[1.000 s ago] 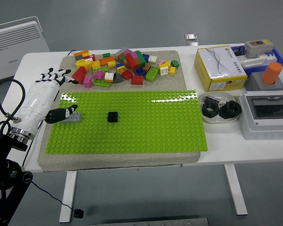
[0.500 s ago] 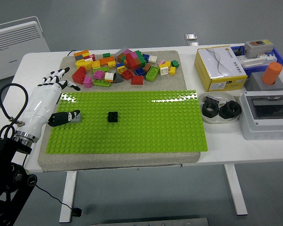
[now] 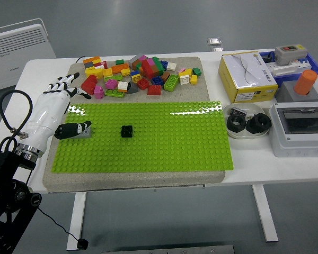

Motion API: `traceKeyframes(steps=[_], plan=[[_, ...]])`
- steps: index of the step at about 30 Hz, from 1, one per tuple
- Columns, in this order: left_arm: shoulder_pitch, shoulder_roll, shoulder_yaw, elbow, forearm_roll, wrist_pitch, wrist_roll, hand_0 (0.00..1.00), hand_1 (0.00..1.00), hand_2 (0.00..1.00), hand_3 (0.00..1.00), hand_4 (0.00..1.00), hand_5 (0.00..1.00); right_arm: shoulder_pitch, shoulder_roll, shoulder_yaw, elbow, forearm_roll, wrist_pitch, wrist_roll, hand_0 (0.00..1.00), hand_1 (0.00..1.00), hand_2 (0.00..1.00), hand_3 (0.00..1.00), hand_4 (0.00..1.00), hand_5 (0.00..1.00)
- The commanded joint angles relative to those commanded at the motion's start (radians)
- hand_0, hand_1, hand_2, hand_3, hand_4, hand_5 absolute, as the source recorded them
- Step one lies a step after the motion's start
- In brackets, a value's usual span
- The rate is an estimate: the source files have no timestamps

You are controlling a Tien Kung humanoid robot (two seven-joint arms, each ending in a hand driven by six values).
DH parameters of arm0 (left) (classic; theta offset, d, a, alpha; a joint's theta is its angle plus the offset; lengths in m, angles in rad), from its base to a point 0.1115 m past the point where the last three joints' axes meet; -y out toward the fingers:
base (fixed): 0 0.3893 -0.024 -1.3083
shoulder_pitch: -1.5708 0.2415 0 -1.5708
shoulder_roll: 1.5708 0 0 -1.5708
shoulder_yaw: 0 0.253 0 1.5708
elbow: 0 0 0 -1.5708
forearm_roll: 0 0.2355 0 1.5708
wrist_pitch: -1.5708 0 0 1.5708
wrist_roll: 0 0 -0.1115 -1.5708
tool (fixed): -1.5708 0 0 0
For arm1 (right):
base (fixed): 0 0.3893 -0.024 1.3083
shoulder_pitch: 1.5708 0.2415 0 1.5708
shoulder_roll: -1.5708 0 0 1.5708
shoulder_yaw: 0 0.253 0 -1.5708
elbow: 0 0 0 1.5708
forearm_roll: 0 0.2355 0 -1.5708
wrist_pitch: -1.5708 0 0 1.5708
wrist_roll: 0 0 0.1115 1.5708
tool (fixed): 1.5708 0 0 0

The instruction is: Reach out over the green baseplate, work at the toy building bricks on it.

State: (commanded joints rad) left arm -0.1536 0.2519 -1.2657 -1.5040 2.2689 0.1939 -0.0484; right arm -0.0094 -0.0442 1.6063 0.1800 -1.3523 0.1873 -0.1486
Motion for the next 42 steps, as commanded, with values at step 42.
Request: traceKeyframes(steps=[42], plan=[[-0.212, 0.056, 0.126, 0.311, 0.0, -0.146, 0.051, 0.998, 0.998, 0.998, 0.629, 0.925, 0.068, -0.018, -0.008, -0.468, 0.0, 0.566, -0.057, -0.024, 0.726, 0.729, 0.849, 0.998, 0.901, 0.998]])
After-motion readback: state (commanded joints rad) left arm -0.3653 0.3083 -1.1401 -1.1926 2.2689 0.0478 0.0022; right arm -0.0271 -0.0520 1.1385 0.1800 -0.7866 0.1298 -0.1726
